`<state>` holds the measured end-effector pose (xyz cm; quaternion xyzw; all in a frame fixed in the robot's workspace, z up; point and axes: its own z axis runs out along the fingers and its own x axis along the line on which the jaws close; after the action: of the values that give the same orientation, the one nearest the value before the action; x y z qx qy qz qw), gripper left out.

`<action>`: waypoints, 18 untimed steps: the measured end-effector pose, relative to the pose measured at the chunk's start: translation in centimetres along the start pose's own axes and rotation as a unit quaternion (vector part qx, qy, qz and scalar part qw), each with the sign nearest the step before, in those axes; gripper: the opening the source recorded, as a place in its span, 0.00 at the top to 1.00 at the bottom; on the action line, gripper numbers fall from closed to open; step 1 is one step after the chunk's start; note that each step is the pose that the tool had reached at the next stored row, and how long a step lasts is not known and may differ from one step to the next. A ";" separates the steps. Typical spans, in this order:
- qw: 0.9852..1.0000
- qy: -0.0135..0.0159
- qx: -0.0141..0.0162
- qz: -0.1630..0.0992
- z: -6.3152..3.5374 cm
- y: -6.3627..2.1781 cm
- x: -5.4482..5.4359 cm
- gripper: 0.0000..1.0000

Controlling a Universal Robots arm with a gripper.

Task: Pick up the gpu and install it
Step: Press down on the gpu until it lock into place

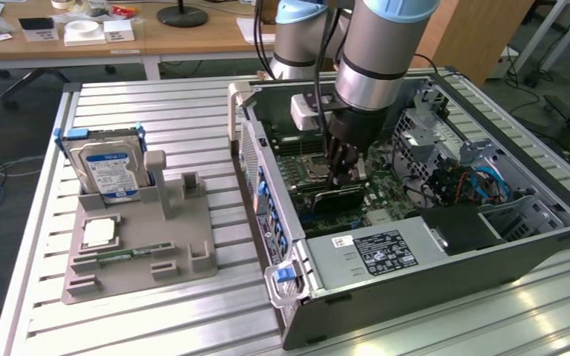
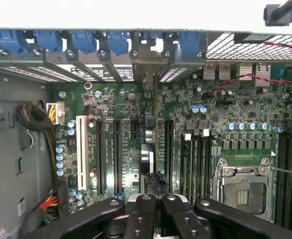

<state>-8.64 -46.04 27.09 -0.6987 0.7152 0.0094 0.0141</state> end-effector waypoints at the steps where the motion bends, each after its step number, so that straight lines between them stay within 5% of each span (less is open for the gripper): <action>1: 1.000 0.000 0.000 0.000 0.15 0.00 0.0 0.89; 18: 1.000 -0.002 0.000 0.000 0.60 0.03 -0.2 0.89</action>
<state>-8.67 -45.83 26.49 -0.6987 0.7151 0.0112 0.0158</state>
